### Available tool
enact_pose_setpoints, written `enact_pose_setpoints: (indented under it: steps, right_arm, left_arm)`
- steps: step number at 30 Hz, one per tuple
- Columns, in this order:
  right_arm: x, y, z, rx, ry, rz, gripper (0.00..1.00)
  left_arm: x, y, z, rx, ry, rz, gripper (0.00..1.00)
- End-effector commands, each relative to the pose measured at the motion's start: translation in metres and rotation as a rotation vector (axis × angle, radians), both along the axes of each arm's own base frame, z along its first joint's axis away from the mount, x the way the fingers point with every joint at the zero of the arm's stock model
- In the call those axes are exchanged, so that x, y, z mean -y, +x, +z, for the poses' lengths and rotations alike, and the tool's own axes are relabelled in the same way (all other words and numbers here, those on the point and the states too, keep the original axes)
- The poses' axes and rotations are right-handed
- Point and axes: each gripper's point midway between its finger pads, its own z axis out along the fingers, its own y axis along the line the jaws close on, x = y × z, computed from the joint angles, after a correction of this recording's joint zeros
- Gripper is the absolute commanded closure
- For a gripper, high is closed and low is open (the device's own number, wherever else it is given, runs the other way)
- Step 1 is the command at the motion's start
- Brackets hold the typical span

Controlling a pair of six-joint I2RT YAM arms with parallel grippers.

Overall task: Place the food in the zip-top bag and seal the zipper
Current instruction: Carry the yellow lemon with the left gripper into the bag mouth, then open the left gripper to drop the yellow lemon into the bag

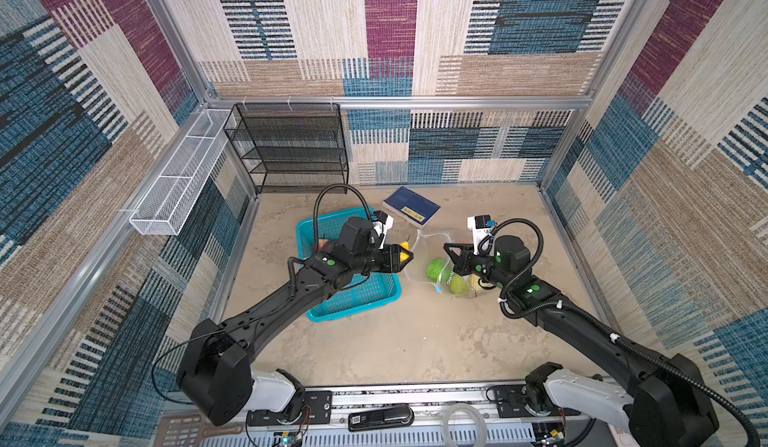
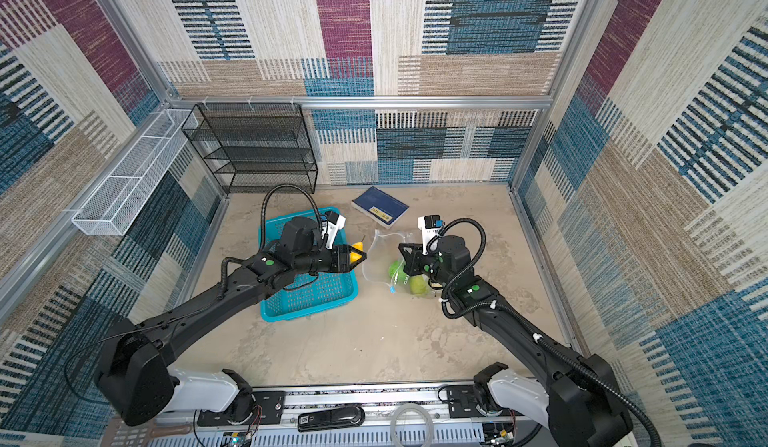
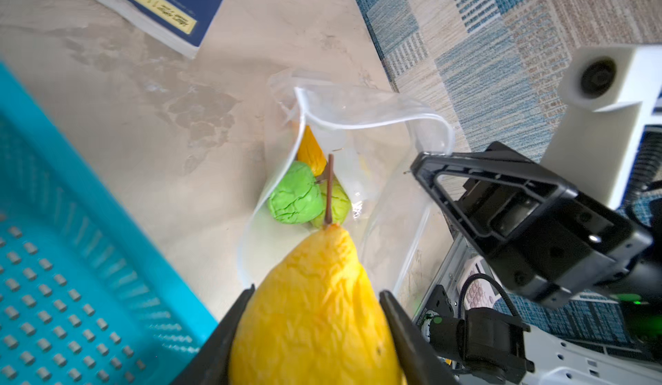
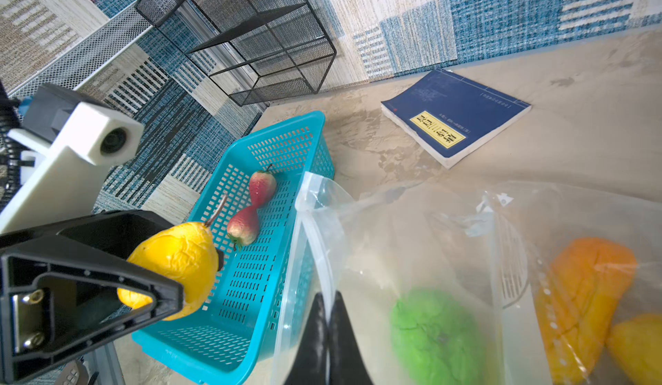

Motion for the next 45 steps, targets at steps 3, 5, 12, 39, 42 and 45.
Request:
enact_pose_setpoints:
  steps: [3,5,12,39,42,45]
  right_arm:
    - [-0.005,-0.004,0.012,0.035,0.032,0.032,1.0]
    - [-0.004,-0.006,0.012,0.036,0.033,0.031,1.0]
    - [-0.007,-0.009,0.01,0.033,0.047,0.058,1.0]
    - [-0.007,-0.006,0.007,0.016,0.037,0.049,1.0]
    - [-0.006,-0.006,0.008,0.019,0.035,0.043,1.0]
    - [-0.006,-0.006,0.008,0.018,0.031,0.043,1.0]
  left_arm:
    - [0.031,0.013,-0.009,0.038,0.056,-0.057,0.48]
    - [0.036,0.016,-0.023,0.012,0.128,-0.056,0.48]
    - [0.045,0.026,-0.067,-0.047,0.289,-0.046,0.47]
    - [0.049,0.027,-0.096,-0.107,0.347,-0.023,0.29]
    - [0.051,0.026,-0.09,-0.104,0.33,-0.023,0.26]
    - [0.05,0.025,-0.084,-0.093,0.317,-0.019,0.25]
